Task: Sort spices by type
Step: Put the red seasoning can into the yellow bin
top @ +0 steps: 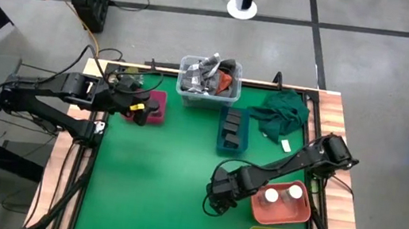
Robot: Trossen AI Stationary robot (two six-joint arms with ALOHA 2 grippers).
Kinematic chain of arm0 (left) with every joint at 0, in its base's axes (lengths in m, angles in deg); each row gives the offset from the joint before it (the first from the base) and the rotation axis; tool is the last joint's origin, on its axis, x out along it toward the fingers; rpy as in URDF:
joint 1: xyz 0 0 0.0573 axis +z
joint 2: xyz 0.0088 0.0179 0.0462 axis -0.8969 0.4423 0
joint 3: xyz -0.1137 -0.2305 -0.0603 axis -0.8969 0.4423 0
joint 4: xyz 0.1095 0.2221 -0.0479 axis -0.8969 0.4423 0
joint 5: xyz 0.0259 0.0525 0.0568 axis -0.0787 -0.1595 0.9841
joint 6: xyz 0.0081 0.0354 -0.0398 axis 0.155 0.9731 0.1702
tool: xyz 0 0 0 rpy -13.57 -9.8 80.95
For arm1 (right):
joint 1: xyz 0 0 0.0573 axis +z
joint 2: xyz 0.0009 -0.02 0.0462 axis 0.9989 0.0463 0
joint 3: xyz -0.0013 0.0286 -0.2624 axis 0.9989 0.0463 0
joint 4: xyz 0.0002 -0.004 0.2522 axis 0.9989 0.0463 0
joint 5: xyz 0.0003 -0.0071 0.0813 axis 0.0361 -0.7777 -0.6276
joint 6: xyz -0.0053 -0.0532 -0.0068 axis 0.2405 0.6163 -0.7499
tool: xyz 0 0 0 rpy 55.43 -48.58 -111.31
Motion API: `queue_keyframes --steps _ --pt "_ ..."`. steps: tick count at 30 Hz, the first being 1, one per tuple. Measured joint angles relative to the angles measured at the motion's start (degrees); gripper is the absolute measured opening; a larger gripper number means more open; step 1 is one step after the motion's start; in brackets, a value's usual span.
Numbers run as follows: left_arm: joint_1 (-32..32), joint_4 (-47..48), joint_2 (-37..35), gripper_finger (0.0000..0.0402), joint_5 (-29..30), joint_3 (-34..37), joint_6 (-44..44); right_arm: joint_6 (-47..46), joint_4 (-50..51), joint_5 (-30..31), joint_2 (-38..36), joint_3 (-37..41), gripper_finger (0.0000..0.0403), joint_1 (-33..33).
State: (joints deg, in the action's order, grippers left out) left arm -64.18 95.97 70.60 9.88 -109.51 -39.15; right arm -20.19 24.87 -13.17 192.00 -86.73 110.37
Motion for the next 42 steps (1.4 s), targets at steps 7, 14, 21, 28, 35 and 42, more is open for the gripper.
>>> queue_keyframes --steps 7,14,21,28,35,42 --pt "0.0 0.0 0.0 0.0263 0.0 0.0 0.6 6.3 -0.2 -1.4 -0.3 0.0 0.0252 -0.4" --pt "0.0 0.0 0.0 0.0263 0.0 0.0 0.6 24.0 4.6 -7.0 -2.6 -1.7 0.0232 0.4" --pt "0.9 0.1 0.0 0.0263 0.7 0.0 1.7 46.0 6.3 -7.1 -11.3 -2.7 0.0245 3.6" --pt "6.8 -0.5 0.0 0.0263 -6.5 0.0 -2.5 68.0 7.0 -7.0 -16.8 -2.8 0.0235 9.9" --pt "8.4 -1.9 0.0 0.0263 -8.5 0.0 -10.8 73.6 7.7 -6.8 -17.0 -2.8 0.0241 20.8" --pt "8.4 -2.6 0.0 0.0263 -7.9 0.0 -15.7 74.4 8.5 -0.7 -17.1 -1.1 0.0236 31.5"
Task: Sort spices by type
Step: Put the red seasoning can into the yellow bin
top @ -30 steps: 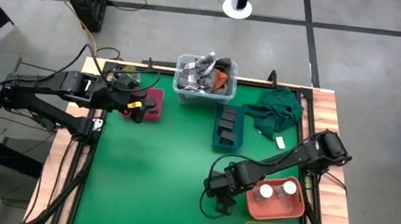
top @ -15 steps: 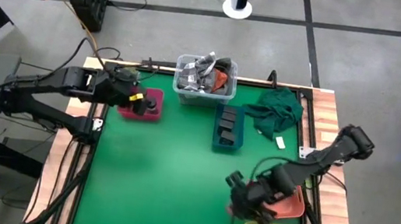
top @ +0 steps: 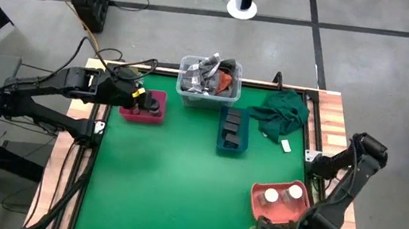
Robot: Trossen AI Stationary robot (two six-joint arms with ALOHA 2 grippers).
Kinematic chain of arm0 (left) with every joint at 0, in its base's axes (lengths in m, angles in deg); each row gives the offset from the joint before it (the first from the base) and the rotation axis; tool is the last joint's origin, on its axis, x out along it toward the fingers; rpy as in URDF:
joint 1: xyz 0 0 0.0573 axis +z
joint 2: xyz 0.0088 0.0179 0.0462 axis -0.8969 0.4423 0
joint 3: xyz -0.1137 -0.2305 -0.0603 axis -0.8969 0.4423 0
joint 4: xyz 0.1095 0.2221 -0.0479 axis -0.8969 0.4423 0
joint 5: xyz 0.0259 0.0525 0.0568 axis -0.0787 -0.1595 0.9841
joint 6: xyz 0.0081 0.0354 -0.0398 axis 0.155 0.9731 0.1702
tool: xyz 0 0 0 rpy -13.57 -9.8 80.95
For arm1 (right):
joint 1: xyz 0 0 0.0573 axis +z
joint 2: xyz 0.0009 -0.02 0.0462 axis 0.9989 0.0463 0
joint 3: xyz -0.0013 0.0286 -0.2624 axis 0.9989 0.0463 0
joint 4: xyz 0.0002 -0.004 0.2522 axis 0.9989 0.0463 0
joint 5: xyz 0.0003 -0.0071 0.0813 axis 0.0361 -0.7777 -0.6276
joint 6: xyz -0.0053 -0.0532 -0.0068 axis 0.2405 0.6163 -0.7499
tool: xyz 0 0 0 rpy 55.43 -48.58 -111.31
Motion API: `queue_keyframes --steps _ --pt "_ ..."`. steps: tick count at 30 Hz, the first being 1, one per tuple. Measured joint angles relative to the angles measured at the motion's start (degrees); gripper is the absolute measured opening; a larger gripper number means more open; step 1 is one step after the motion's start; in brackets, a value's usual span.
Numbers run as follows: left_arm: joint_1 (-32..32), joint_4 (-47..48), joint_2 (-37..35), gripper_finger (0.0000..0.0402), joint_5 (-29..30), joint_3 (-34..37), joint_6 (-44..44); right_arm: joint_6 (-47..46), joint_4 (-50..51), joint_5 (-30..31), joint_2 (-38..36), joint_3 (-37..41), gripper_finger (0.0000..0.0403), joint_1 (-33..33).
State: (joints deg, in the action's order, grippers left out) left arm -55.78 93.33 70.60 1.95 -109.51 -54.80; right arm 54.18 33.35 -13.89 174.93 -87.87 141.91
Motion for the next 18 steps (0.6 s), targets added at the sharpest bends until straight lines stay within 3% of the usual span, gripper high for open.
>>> queue_keyframes --steps 5,8,18 --pt "0.0 -0.1 0.0 0.0263 1.6 0.0 -1.7 0.0 -2.4 0.8 0.1 4.6 0.0241 4.4" --pt "0.0 -0.6 0.0 0.0263 1.7 0.0 -1.8 1.0 -3.3 4.5 0.1 5.8 0.0239 6.2" --pt "0.0 -2.0 0.0 0.0263 2.4 0.0 -0.5 10.2 -11.1 5.8 0.1 5.8 0.0239 6.1"
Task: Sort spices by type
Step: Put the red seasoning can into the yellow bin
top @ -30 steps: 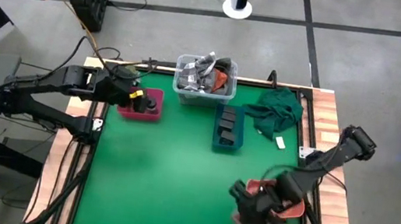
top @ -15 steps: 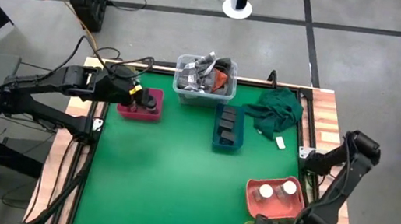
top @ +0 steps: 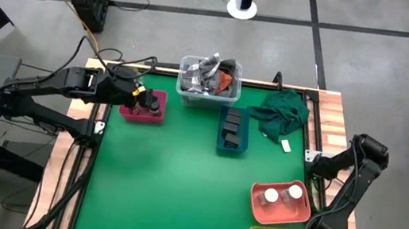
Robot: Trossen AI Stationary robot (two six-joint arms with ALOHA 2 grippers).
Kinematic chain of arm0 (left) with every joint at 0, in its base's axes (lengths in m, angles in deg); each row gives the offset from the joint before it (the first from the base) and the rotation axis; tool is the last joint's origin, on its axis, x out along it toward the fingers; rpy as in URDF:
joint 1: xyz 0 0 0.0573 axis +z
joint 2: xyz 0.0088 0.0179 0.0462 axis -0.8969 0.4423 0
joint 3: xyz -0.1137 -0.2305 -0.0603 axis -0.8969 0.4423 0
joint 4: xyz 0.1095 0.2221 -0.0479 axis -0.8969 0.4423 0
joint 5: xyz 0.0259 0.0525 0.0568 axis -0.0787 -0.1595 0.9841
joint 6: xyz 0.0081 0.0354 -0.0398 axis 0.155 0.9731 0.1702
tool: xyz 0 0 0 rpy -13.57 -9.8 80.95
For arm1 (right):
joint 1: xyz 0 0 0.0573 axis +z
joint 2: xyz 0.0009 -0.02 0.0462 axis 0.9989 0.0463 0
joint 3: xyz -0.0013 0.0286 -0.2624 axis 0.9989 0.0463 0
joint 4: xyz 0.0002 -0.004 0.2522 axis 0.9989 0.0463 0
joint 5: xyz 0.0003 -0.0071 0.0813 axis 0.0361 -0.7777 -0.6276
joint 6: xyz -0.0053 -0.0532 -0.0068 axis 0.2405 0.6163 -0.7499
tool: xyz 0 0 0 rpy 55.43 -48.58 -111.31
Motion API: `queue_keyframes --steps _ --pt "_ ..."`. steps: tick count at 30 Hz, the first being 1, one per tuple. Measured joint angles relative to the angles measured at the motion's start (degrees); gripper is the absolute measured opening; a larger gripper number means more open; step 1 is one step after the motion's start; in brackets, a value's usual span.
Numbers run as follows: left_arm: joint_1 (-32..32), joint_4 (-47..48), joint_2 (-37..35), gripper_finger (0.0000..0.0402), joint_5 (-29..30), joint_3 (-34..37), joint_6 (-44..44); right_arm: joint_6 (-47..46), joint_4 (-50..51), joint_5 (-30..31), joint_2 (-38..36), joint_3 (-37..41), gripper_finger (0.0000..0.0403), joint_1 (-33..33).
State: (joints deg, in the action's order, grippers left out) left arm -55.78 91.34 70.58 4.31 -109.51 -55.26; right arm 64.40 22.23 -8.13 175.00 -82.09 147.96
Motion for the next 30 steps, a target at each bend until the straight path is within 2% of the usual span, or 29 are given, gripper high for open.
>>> queue_keyframes --steps 10,18,22,30 --pt "0.0 0.2 0.0 0.0263 0.0 0.0 1.5 -0.8 -0.6 -3.1 6.7 0.0 0.0239 -2.3" --pt "-0.3 0.3 0.0 0.0263 0.0 0.0 2.6 -13.2 -0.2 -4.1 8.4 0.0 0.0242 -4.2" --pt "-0.3 0.3 0.0 0.0263 0.1 0.0 2.6 -15.7 -0.2 -8.5 8.4 -0.7 0.0264 -5.5" --pt "-0.3 0.3 0.0 0.0263 0.1 0.0 3.3 -13.4 4.0 -8.7 8.4 -1.0 0.0329 -6.0"
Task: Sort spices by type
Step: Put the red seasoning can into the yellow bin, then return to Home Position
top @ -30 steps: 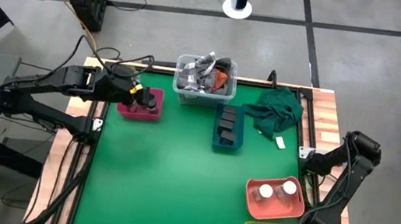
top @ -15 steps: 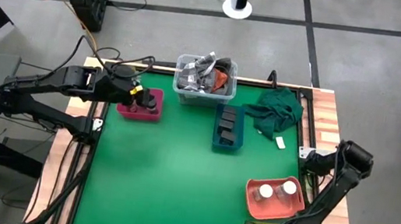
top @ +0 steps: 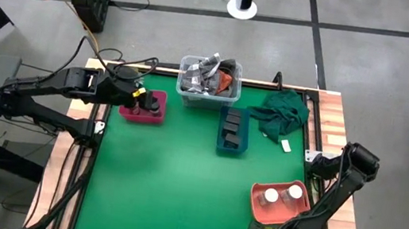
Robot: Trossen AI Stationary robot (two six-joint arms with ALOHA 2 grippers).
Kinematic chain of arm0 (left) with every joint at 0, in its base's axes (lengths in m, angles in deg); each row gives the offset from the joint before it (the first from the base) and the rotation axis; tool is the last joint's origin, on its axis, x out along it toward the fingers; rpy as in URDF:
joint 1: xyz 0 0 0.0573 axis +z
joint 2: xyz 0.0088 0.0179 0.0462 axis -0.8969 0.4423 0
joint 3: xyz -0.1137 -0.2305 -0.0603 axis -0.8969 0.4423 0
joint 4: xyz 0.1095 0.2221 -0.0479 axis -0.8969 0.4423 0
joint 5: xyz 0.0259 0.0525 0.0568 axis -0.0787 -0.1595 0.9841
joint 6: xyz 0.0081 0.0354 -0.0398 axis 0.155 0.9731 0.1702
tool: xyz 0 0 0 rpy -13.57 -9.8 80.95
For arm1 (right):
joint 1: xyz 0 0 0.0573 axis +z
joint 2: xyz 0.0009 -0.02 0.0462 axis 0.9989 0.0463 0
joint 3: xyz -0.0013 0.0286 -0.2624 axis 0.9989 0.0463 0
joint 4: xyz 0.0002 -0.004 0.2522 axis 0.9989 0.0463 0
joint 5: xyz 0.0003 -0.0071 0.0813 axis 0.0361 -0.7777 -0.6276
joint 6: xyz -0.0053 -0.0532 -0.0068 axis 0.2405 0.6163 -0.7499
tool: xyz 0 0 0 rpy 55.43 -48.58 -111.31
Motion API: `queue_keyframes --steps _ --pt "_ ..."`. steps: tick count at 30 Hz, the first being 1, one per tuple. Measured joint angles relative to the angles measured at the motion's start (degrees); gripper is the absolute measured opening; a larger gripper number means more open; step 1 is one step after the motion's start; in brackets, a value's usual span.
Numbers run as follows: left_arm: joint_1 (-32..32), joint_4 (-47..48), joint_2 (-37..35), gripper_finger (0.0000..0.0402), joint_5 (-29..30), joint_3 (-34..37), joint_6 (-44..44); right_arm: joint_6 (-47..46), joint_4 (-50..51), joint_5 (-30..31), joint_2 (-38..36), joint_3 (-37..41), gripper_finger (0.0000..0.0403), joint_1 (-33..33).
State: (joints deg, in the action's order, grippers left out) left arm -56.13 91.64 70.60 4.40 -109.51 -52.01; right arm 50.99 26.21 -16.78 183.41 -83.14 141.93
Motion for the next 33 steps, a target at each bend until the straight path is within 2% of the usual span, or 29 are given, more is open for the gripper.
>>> queue_keyframes --steps 5,9,15,20,24,29,33 --pt "0.0 0.2 0.0 0.0263 0.0 0.0 0.9 -1.1 3.3 0.0 0.0 -2.2 0.0361 0.0" --pt "0.0 0.7 0.0 0.0263 0.2 0.0 1.8 -3.5 6.1 0.2 -1.1 -4.9 0.0369 -0.1" --pt "-0.2 -1.8 0.0 0.0263 1.3 0.0 7.2 -14.6 4.5 5.0 -9.3 -4.7 0.0365 -4.4" --pt "-2.2 -8.7 0.0 0.0263 6.9 0.0 13.6 -24.0 -5.4 10.3 -19.7 2.7 0.0364 -9.8" --pt "-3.5 -15.2 -0.1 0.0263 8.1 1.4 18.4 -27.3 -15.2 13.6 -27.0 12.7 0.0364 -13.8" --pt "-6.8 -23.8 -2.1 0.0263 7.4 8.3 21.4 -32.4 -31.1 16.1 -35.6 26.1 0.0364 -19.3" --pt "-9.1 -31.0 -5.3 0.0263 6.9 15.5 22.1 -33.5 -38.4 19.1 -41.3 33.2 0.0364 -23.7"
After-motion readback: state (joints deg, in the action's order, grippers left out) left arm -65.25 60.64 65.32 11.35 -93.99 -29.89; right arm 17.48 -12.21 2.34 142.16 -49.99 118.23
